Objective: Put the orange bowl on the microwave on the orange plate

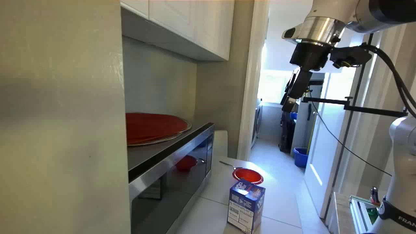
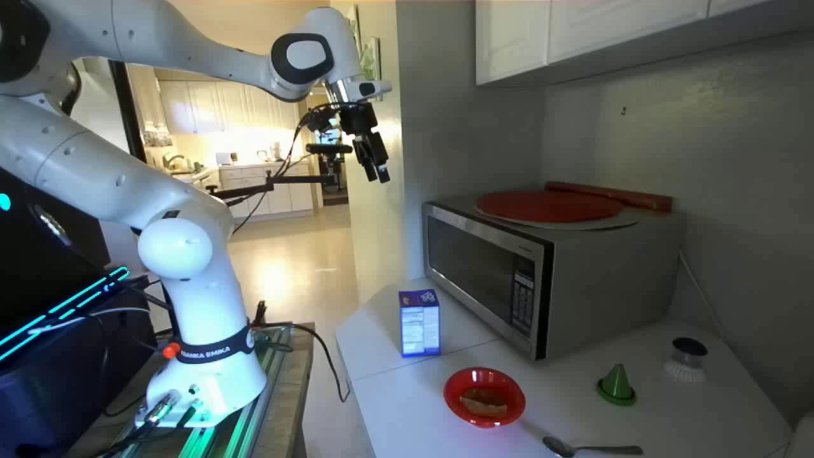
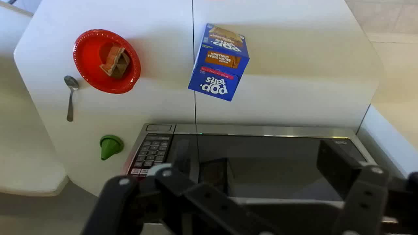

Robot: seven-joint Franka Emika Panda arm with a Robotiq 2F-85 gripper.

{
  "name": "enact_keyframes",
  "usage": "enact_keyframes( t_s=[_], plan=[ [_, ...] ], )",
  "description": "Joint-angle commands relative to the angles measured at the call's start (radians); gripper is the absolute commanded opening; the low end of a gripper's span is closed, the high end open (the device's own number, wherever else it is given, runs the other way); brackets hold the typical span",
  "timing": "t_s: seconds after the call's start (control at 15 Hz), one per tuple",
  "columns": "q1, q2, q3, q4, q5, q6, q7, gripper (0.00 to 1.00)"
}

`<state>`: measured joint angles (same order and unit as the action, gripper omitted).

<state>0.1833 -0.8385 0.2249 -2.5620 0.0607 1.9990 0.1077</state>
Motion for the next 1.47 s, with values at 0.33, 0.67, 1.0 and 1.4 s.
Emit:
enact_keyframes(
  t_s=[0.33,0.67,1.0,1.4],
  plan=[
    [0.003,0.001,-0.002,0.003,-0.002,-0.003,0.002,1.0],
    [0.011,-0.033,-0.1,-0.014,0.037,-0.027,-0.064,1.0],
    [-0.034,-0.138,-0.358,-0.027,0.115,-0.086,-0.211,1.0],
    [-0.195,-0.084,-0.591,-0.038,0.143,-0.048,-0.294,1.0]
  ],
)
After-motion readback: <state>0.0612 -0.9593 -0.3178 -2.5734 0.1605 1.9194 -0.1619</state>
